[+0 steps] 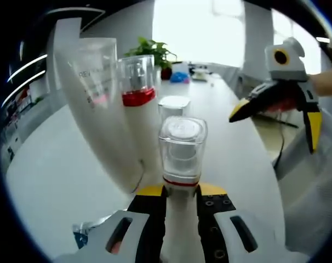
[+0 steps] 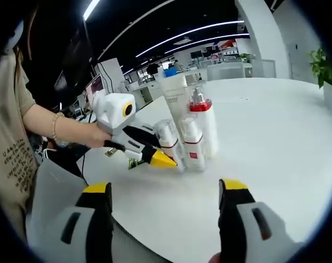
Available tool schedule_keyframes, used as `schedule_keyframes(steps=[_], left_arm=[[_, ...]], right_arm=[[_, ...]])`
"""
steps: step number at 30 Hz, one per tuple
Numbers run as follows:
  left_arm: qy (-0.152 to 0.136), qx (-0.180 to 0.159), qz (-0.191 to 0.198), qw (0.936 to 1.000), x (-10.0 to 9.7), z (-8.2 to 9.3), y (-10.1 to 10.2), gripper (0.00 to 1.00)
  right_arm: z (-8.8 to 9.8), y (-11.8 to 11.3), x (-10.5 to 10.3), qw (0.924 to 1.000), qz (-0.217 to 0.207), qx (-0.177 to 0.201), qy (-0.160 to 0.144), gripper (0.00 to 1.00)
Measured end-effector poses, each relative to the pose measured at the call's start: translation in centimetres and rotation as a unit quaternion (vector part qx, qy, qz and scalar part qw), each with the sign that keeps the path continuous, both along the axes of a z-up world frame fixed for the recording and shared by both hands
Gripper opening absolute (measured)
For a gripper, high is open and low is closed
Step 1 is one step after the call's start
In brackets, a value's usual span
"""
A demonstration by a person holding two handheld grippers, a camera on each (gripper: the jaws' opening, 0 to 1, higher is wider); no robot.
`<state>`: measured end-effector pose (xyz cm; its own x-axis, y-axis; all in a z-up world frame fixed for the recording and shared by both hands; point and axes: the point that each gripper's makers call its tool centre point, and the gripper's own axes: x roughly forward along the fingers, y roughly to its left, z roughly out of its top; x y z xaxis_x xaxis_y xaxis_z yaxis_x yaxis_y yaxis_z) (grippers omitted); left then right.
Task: Arrange the skincare products in the storage area until every visible bottle or jar stands upright without overlapping.
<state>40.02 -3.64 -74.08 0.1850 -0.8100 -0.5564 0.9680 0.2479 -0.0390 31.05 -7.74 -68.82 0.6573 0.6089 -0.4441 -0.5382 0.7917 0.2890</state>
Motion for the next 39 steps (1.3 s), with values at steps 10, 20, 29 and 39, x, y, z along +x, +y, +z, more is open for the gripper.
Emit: schedule_keyframes(steps=[10, 20, 29, 39], left_arm=[[0.000, -0.010, 0.002, 1.0000, 0.8, -0.1, -0.8, 0.17], [0.004, -0.011, 0.003, 0.9999, 1.2, -0.1, -1.1, 0.18], [0.012, 0.003, 0.000, 0.9999, 0.7, -0.5, -0.8, 0.23], [0.048, 0.021, 0.019, 0.9984, -1.2, 0.0, 1.1, 0.42]], right_arm=[[0.4, -0.5, 0.5, 0.9999, -0.011, 0.005, -0.008, 0.80], [0.5, -0.7, 0.7, 0.9998, -0.016, 0.013, -0.008, 0.80], [0.7, -0.4, 0.9, 0.9998, -0.012, 0.015, -0.009, 0.79], [0.7, 0.4, 1.4, 0.9999, -0.009, 0.005, -0.005, 0.89]])
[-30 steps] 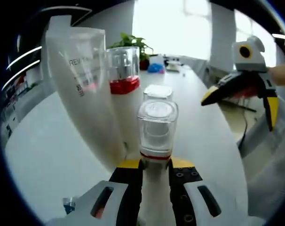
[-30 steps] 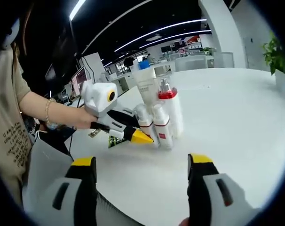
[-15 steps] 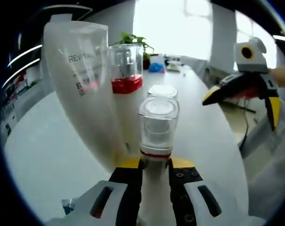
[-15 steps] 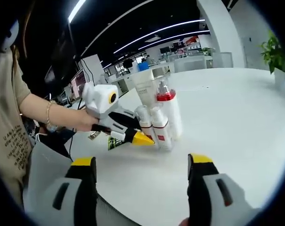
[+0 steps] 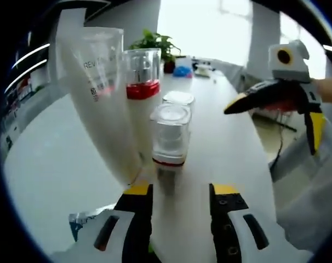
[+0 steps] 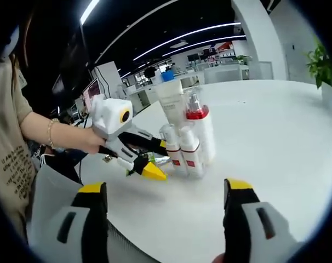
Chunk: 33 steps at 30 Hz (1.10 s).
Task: Arrange the skincare products in the storage area until every visible bottle or jar stands upright without overlapping.
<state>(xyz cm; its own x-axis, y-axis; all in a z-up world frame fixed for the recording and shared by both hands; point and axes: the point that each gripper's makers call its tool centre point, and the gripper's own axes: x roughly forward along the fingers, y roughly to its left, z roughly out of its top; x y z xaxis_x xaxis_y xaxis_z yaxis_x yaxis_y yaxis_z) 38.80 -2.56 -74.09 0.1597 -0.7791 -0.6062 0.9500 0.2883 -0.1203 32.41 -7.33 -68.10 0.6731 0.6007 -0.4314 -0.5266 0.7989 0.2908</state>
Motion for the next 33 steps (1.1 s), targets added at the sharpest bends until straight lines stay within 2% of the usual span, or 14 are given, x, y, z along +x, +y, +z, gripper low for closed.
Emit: schedule_keyframes(steps=[5, 11, 15, 19, 26, 33], left_arm=[[0.005, 0.004, 0.015, 0.9999, -1.3, 0.4, 1.9, 0.49], [0.031, 0.009, 0.055, 0.9979, -2.3, 0.9, 4.8, 0.55], [0.036, 0.007, 0.078, 0.9963, -2.7, 1.4, 6.5, 0.63], [0.045, 0.011, 0.121, 0.9916, -3.6, 1.8, 9.1, 0.68], [0.052, 0.009, 0.164, 0.9851, -5.5, 2.4, 12.6, 0.84], [0.049, 0.003, 0.208, 0.9769, -6.8, 3.2, 15.3, 0.91]], right_arm=[[0.1, 1.0, 0.3, 0.9999, 0.009, -0.004, -0.001, 0.92], [0.5, 2.0, 0.5, 0.9998, 0.015, -0.007, -0.010, 0.95], [0.7, 2.5, 0.3, 0.9998, 0.015, -0.004, -0.014, 0.97], [0.7, 2.7, -0.2, 0.9998, 0.013, -0.005, -0.015, 1.00], [0.9, 2.4, -1.4, 0.9999, -0.002, -0.004, -0.014, 1.00], [1.8, 2.4, -1.6, 0.9996, -0.011, -0.008, -0.025, 1.00]])
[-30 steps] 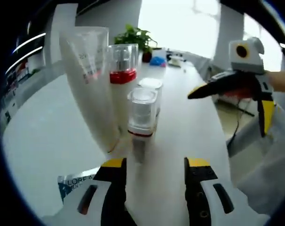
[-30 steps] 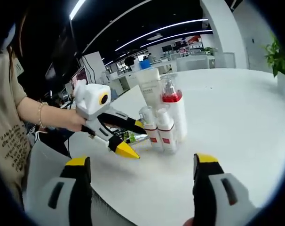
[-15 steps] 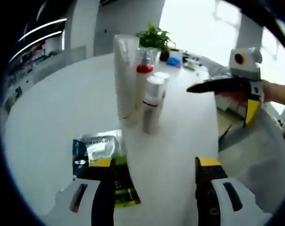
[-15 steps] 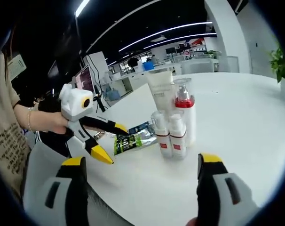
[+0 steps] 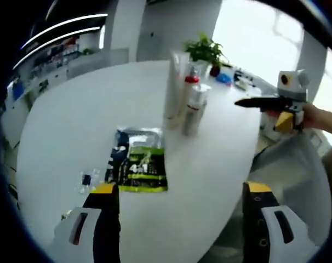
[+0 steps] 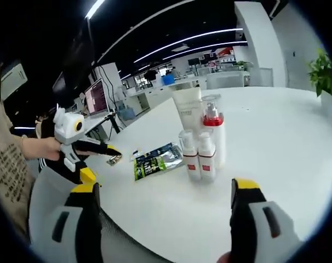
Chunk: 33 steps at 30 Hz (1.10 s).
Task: Arrange the skincare products in the storage area until every visible bottle or jar stands upright without overlapping.
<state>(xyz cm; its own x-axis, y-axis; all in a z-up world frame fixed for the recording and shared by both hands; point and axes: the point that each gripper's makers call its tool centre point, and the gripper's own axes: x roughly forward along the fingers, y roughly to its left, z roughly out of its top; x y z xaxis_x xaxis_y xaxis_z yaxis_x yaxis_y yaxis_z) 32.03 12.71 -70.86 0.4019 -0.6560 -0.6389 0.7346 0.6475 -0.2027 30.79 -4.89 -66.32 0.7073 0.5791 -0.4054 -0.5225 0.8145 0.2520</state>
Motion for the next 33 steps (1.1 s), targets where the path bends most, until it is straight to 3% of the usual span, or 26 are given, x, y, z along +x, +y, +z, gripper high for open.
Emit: schedule_keyframes(steps=[10, 18, 33], left_arm=[[-0.017, -0.012, 0.067, 0.9976, -2.2, 2.0, 3.8, 0.97], [-0.022, -0.004, 0.096, 0.9951, -4.2, 2.2, 5.9, 0.97], [-0.036, 0.006, 0.112, 0.9930, -4.4, 2.7, 6.7, 0.97]], right_arm=[[0.5, 0.3, -0.6, 1.0000, 0.003, -0.007, -0.005, 1.00], [0.8, 0.4, -1.1, 1.0000, 0.004, -0.004, -0.003, 1.00], [0.3, 0.2, -1.5, 1.0000, 0.002, -0.003, 0.002, 1.00]])
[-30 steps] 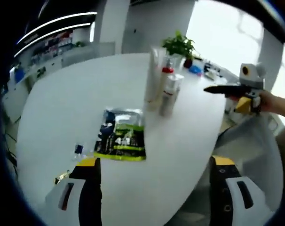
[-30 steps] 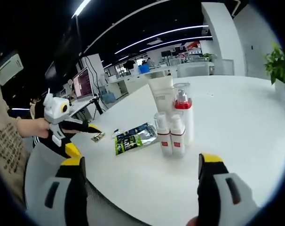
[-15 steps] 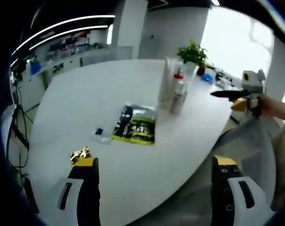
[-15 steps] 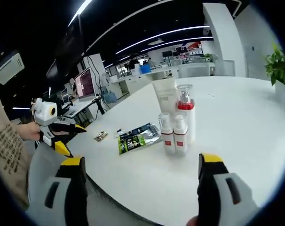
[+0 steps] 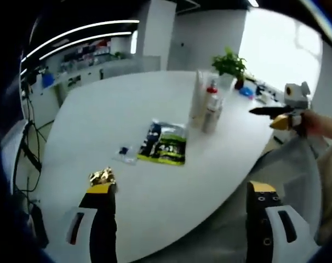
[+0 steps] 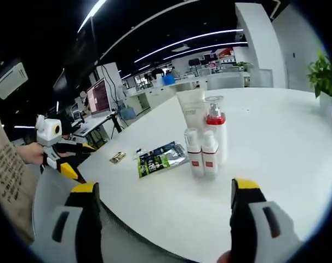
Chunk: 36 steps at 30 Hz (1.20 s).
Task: Arrange the skincare products in the storage area until every visible bottle or jar stands upright without overlapping.
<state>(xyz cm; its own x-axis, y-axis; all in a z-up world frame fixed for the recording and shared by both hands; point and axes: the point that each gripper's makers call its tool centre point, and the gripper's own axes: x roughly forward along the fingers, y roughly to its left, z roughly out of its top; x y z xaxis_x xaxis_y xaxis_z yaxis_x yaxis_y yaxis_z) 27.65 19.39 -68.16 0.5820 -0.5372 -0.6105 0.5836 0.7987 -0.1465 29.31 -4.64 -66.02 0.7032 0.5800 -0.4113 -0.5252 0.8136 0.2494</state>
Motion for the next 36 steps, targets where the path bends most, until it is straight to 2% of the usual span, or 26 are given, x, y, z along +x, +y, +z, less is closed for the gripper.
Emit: schedule_keyframes(steps=[15, 23, 30, 36], left_arm=[[0.008, 0.016, -0.013, 0.9998, 0.5, -0.7, -1.2, 0.97], [0.012, 0.039, -0.034, 0.9986, 1.7, -1.5, -2.9, 0.97], [0.019, 0.051, -0.037, 0.9978, 3.2, -2.4, -3.7, 0.97], [0.027, 0.071, -0.044, 0.9961, 5.1, -3.7, -4.3, 0.97]], right_arm=[[-0.1, 0.2, -0.1, 1.0000, 0.008, -0.006, 0.000, 1.00], [0.0, -0.2, 0.1, 1.0000, -0.002, 0.000, -0.003, 0.99], [0.0, 0.0, 0.0, 1.0000, 0.001, 0.000, -0.002, 0.99], [-0.1, 0.0, 0.0, 1.0000, 0.003, 0.001, 0.001, 0.99]])
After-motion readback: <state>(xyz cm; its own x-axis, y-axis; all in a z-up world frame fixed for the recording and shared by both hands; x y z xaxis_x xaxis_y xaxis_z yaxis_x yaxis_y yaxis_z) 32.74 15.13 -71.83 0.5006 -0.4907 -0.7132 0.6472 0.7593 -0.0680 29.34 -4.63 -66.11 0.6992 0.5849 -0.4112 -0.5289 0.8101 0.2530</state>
